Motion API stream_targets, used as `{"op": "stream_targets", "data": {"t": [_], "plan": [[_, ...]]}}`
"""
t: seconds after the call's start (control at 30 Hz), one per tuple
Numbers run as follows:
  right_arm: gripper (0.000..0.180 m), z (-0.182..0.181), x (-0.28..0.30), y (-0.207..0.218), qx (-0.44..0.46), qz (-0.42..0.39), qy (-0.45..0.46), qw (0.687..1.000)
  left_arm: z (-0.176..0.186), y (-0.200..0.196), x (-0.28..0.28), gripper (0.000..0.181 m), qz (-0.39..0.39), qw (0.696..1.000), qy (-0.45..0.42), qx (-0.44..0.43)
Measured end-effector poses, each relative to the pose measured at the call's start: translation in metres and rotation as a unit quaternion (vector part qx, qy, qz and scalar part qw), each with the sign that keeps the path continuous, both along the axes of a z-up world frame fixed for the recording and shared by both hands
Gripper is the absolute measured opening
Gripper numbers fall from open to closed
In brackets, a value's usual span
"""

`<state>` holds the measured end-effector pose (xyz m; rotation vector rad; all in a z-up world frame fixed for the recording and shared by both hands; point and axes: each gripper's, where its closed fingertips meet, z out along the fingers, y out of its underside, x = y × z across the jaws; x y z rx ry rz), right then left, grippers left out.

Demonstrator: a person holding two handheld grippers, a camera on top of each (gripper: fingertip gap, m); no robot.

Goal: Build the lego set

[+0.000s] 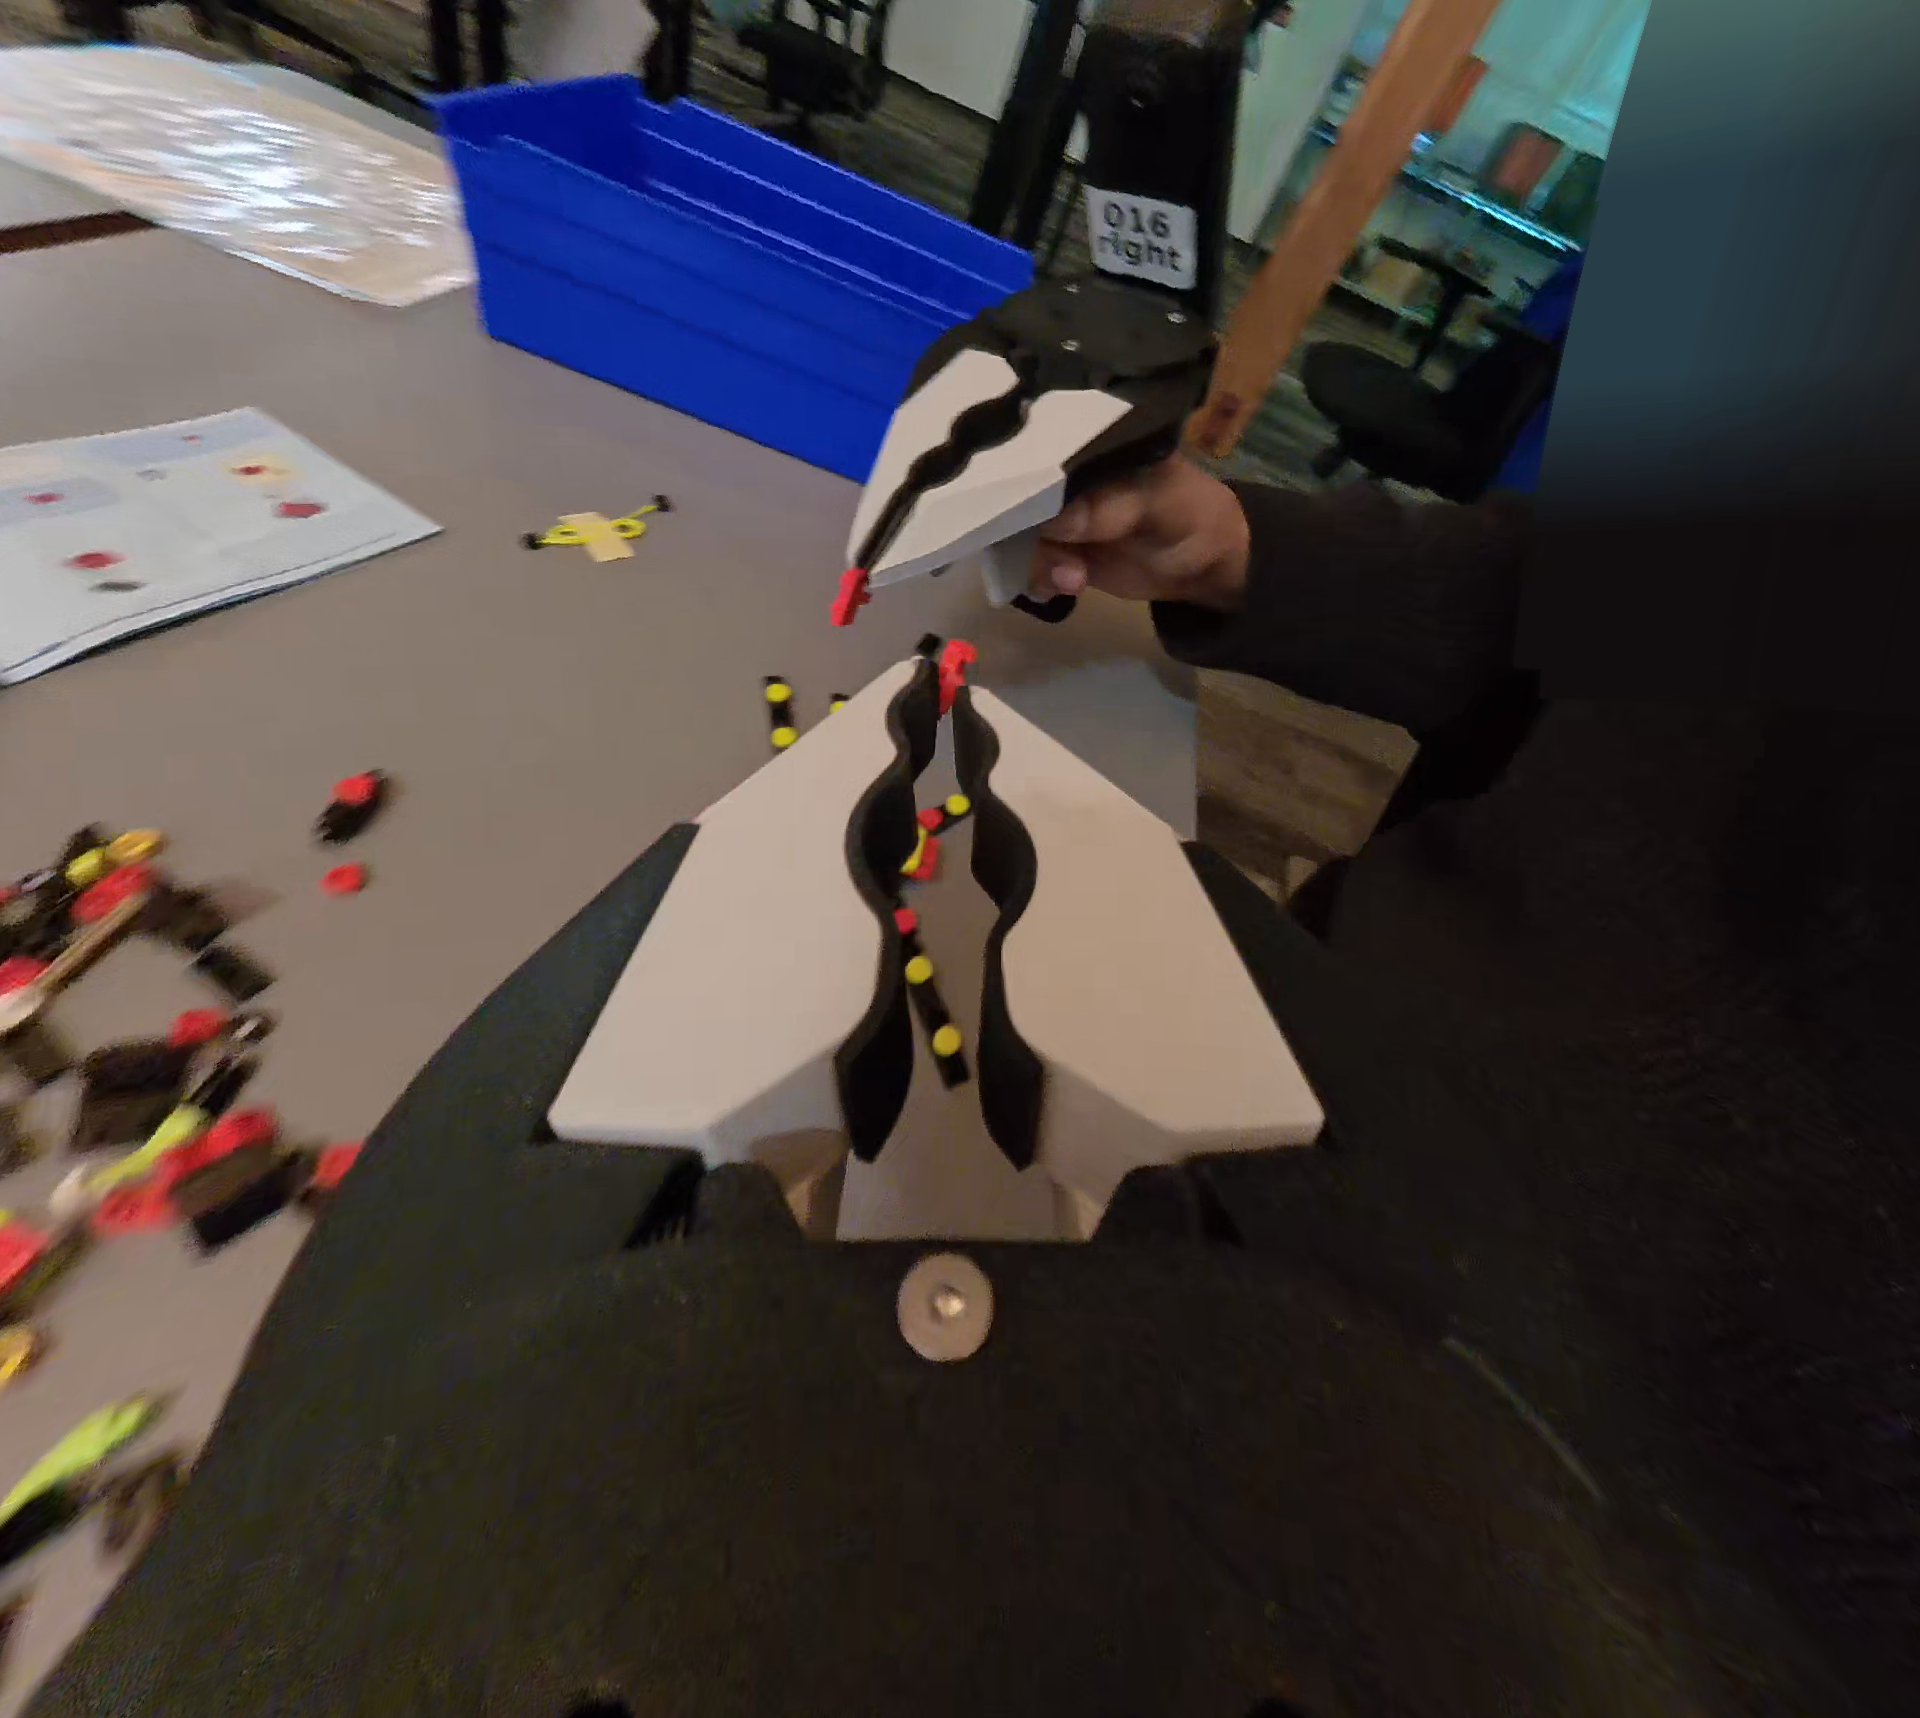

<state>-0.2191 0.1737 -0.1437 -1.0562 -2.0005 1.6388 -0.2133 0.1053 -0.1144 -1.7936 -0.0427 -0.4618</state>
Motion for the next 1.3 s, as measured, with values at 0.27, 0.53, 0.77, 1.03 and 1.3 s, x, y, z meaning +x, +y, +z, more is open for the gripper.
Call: {"op": "stream_targets", "data": {"t": [0.27, 0.53, 0.77, 1.03, 1.3], "plan": [[0.0, -0.021, -0.035, -0.028, 0.073, 0.032, -0.002, 0.997, -0.008, -0.079, -0.045, 0.0, 0.151, 0.988, -0.035, 0.005], [0.0, -0.069, -0.092, -0.065, 0.295, 0.069, 0.018, 0.953, -0.003, -0.101, -0.048, 0.0, 0.16, 0.982, -0.094, 0.046], [0.001, -0.095, -0.109, -0.066, 0.44, 0.056, 0.055, 0.895, -0.001, -0.1, -0.042, 0.0, 0.148, 0.98, -0.12, 0.059], [0.017, -0.063, -0.089, -0.058, 0.31, 0.042, 0.021, 0.949, -0.007, -0.086, -0.035, 0.0, 0.129, 0.985, -0.105, 0.037], [0.011, 0.02, -0.032, 0.035, 0.18, -0.121, 0.06, 0.974, -0.01, -0.052, -0.021, 0.0, 0.071, 0.993, -0.092, 0.021]]}}
